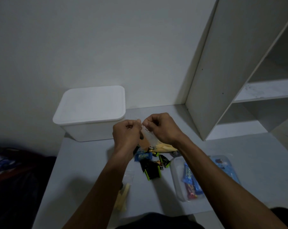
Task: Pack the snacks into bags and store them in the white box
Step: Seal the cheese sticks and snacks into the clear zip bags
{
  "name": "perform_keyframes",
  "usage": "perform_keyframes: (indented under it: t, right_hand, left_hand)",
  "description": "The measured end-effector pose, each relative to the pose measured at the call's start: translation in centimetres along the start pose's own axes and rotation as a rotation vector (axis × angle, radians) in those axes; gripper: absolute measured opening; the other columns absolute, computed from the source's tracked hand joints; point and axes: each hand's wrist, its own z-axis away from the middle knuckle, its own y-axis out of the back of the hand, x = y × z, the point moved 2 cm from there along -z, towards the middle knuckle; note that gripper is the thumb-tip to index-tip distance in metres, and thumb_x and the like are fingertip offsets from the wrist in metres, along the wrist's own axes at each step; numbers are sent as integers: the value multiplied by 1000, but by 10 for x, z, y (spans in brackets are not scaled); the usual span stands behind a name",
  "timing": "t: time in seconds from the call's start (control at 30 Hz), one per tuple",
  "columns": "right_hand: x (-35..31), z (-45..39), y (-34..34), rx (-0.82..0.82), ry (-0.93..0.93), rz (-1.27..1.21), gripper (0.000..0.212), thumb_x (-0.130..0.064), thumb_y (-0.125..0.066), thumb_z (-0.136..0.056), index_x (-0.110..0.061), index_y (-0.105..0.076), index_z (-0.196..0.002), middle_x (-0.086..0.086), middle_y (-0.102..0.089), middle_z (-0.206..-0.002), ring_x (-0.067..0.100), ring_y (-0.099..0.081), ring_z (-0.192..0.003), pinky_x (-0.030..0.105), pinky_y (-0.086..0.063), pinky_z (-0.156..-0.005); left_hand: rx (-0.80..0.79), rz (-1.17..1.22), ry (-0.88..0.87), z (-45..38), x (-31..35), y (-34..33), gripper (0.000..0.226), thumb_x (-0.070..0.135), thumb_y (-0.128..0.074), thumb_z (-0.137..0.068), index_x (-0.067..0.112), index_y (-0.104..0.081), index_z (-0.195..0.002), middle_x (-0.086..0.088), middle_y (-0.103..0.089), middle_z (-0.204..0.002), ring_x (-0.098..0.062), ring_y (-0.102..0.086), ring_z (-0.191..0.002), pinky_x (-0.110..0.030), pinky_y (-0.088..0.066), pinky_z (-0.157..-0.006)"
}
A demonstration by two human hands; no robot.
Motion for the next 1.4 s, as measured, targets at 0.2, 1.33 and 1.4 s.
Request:
perform_keyframes:
  t: [0.2,1.33,1.4]
  right_hand:
    - [9,8,-1,12,-64,-85,12,-15,-65,-93,-16,-74,-85,-9,-70,-72,-4,-61,-63,13,-46,-60]
    - [25,35,8,380,-19,-165,10,-29,-72,-87,-21,-76,-83,-10,-72,-76,3,-66,-73,20,-53,-65]
    - [27,34,18,335,-19,-189,10,-28,-73,-87,-19,-75,-82,-5,-73,-76,8,-67,-71,23,-53,-62]
  left_hand:
    - [81,52,38,-2,7,4,24,19,-66,-90,3,-74,-74,-8,-72,-68,-1,-61,-52,-10,-44,-46]
    - [144,50,-27,-2,-6,4,23,37,-68,-88,21,-65,-105,4,-67,-97,-13,-64,-91,-29,-51,-78]
    - [11,6,-84,-9,-9,6,24,32,-67,-91,25,-65,-113,5,-65,-104,-12,-62,-94,-28,-51,-81]
